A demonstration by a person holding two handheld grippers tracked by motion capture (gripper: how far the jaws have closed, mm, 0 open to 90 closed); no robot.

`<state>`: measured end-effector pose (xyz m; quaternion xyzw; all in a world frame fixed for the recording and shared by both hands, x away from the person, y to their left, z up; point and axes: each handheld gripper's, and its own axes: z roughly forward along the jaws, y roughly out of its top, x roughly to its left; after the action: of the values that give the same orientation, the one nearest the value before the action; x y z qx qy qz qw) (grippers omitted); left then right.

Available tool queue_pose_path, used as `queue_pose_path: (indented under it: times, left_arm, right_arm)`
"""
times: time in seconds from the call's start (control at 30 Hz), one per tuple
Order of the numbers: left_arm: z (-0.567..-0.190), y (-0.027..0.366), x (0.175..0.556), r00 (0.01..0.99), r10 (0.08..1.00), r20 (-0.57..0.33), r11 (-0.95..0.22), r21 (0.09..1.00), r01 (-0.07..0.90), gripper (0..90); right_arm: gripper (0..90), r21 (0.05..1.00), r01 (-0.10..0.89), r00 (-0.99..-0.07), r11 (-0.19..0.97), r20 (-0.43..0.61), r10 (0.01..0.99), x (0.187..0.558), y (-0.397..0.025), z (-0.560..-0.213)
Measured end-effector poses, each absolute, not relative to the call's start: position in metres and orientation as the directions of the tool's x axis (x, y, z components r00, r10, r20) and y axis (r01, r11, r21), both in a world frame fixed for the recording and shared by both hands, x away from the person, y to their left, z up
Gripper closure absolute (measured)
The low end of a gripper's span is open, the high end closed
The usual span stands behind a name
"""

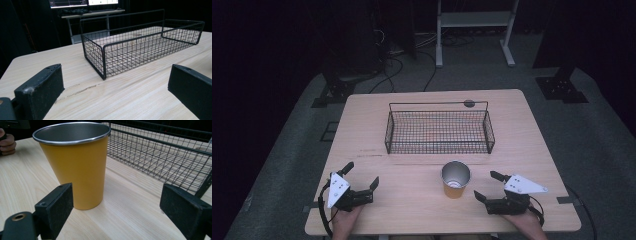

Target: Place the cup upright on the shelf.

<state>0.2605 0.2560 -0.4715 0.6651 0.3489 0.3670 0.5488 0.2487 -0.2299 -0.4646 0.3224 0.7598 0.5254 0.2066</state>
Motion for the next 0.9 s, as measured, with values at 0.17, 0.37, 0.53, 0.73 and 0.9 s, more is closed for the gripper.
queue_pose_path:
  times: [0.17, 0.37, 0.53, 0.73, 0.9]
  left_arm:
    - [-0.471, 0.256, 0.26, 0.487, 0.867, 0.106, -0.155, 0.986, 0.061, 0.0]
    - [-0.471, 0.256, 0.26, 0.487, 0.867, 0.106, -0.155, 0.986, 0.061, 0.0]
    - [-0.471, 0.256, 0.26, 0.488, 0.866, 0.104, -0.154, 0.986, 0.062, 0.0]
    - [-0.471, 0.256, 0.26, 0.488, 0.867, 0.104, -0.153, 0.986, 0.061, 0.0]
    - [-0.471, 0.256, 0.26, 0.487, 0.867, 0.106, -0.154, 0.986, 0.06, 0.0]
  right_arm:
    - [8.8, 0.93, 0.265, -0.728, 0.255, 0.02, 0.685, 0.249, -0.22, -0.466]
    - [8.7, 0.928, 0.263, -0.743, 0.263, 0.021, 0.669, 0.249, -0.211, -0.467]
    - [8.7, 0.929, 0.256, -0.759, 0.266, 0.023, 0.651, 0.25, -0.203, -0.466]
    - [8.2, 0.928, 0.246, -0.776, 0.279, 0.016, 0.631, 0.252, -0.193, -0.465]
    - [8.2, 0.931, 0.241, -0.781, 0.276, 0.017, 0.624, 0.253, -0.189, -0.464]
